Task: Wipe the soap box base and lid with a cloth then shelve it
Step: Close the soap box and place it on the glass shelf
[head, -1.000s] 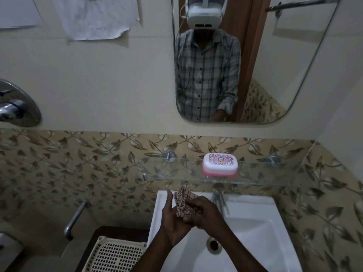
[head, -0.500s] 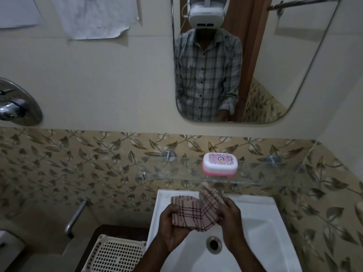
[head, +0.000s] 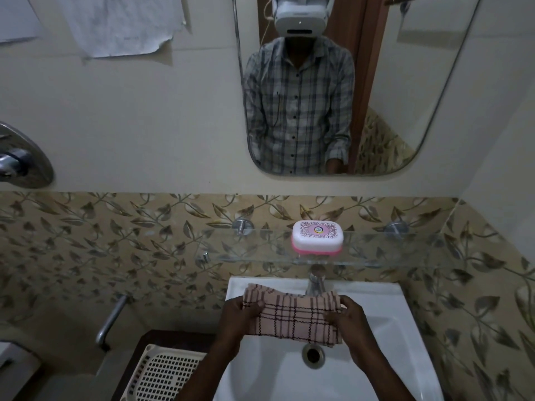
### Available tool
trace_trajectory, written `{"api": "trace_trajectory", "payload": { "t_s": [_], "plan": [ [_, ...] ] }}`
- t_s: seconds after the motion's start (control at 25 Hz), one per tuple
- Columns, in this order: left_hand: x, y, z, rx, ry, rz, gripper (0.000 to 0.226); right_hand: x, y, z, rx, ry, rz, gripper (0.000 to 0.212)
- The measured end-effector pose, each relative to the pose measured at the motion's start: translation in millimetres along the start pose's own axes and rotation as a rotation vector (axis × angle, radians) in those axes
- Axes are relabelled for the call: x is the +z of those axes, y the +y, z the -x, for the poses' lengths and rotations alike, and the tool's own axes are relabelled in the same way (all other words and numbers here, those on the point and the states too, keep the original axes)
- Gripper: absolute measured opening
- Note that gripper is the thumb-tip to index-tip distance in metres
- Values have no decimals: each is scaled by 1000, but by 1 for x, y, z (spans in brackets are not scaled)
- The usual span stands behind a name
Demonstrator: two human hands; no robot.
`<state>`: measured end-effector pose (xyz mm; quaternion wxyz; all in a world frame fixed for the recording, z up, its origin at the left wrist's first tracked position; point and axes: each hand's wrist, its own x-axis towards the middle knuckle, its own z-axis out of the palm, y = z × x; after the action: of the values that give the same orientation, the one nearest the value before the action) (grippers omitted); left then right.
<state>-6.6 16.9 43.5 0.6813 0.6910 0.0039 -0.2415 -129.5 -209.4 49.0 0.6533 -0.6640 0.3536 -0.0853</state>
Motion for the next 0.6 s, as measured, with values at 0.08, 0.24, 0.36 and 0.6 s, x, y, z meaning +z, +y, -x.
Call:
{"api": "trace_trajectory", "payload": {
  "t_s": [0.08, 0.24, 0.36, 0.6],
  "plan": [
    [6, -1, 6, 71, 1, -36, 12, 3, 4, 2, -10, 32, 28, 21],
    [13, -2, 7, 197, 105, -182, 27, 4, 9, 7, -176, 171, 94, 7],
    [19, -4, 11, 235, 174, -285, 34, 12, 12, 3, -210, 278, 213, 16],
    [-10, -1, 9, 181, 270, -279, 39, 26, 16, -11, -12, 50, 131, 38]
  ]
}}
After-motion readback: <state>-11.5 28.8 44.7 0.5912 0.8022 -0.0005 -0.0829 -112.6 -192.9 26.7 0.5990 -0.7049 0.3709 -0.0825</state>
